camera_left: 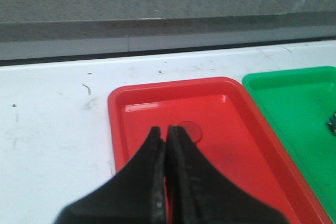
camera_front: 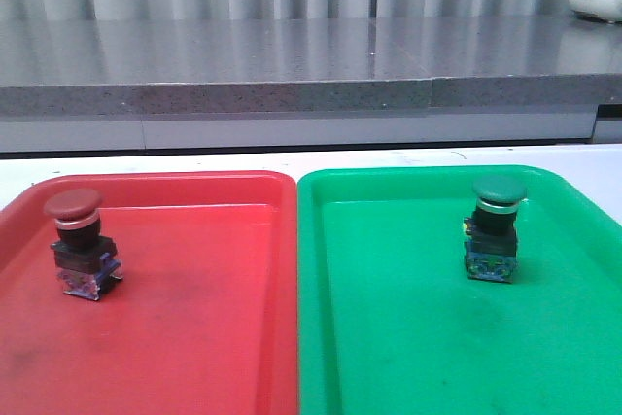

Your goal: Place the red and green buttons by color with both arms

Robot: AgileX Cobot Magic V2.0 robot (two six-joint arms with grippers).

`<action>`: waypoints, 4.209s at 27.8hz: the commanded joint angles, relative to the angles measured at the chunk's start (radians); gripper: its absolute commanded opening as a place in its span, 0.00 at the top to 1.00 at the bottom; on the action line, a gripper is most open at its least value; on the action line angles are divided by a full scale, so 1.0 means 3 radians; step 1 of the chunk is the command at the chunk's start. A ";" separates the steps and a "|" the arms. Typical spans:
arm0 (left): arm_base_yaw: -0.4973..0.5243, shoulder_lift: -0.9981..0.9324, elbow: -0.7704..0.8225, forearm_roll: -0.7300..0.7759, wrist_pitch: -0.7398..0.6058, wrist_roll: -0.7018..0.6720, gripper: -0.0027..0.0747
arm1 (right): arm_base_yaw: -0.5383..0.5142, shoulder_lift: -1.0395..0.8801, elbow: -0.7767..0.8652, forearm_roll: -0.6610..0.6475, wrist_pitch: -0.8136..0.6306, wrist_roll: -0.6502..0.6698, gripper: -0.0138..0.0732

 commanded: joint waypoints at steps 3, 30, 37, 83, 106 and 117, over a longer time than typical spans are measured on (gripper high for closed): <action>0.0346 -0.0286 0.0208 -0.0037 -0.0383 -0.0027 0.99 | -0.0008 0.0008 -0.0080 0.0001 -0.0177 0.0004 0.92; 0.0488 -0.1157 0.2047 0.0689 -0.2324 -0.0637 0.99 | -0.0008 0.0008 -0.0080 0.0001 -0.0137 0.0004 0.92; 0.0517 -0.1157 0.2047 0.0673 -0.2278 -0.0623 0.99 | -0.0008 0.0008 -0.0080 0.0001 -0.0137 0.0004 0.92; 0.0481 -0.1151 0.2047 0.0665 -0.2302 -0.0549 0.99 | -0.0860 -0.1446 0.1926 -0.0037 -0.2724 -0.0054 0.92; 0.0481 -0.1147 0.2047 0.0665 -0.2302 -0.0549 0.99 | -0.0961 -0.1878 0.2808 -0.0010 -0.3425 -0.0047 0.92; 0.0481 -0.1147 0.2047 0.0665 -0.2302 -0.0549 0.99 | -0.0961 -0.1878 0.2808 -0.0336 -0.3487 0.0673 0.92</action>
